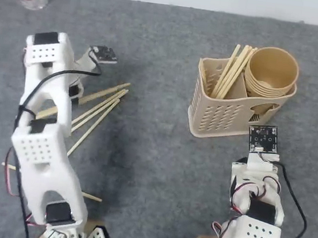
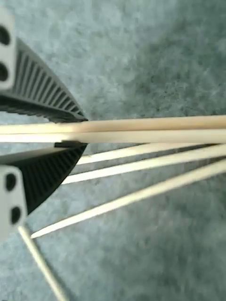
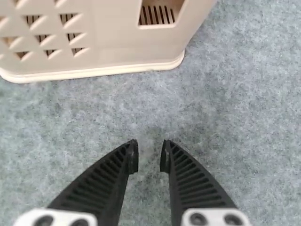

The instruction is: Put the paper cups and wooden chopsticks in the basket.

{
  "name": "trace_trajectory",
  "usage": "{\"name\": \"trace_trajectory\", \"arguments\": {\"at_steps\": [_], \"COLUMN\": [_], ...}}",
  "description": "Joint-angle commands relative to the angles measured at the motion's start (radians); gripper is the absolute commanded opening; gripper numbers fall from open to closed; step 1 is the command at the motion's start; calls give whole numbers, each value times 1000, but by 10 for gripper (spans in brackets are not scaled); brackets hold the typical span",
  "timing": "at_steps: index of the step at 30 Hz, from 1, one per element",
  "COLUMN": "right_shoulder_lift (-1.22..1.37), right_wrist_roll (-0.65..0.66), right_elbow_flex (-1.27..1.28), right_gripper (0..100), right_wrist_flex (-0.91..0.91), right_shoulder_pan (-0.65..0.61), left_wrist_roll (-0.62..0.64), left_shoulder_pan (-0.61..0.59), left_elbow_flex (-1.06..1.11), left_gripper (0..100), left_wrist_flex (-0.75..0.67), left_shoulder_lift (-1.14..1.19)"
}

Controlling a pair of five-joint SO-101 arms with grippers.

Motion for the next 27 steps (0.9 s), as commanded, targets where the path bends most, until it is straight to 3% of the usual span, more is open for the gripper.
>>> {"name": "trace_trajectory", "arguments": {"at_steps": [1, 8, 19, 23, 27], "right_shoulder_lift": [-10, -10, -10, -10, -10], "right_wrist_roll": [11, 11, 11, 11, 11], "right_elbow_flex": [-6, -6, -6, -6, -6], "right_gripper": [97, 97, 97, 97, 97], "right_wrist_flex": [-8, -8, -8, -8, -7], "right_shoulder_pan": [-8, -8, -8, -8, -8], "left_wrist_roll": [0, 123, 497, 672, 925], "left_shoulder_pan": [32, 166, 578, 628, 631], "left_elbow_flex": [25, 99, 200, 203, 206], "left_gripper": [9, 9, 9, 9, 9], "left_wrist_flex": [28, 28, 23, -63, -247], "left_shoulder_lift": [-230, -559, -1054, -1146, -1189]}}
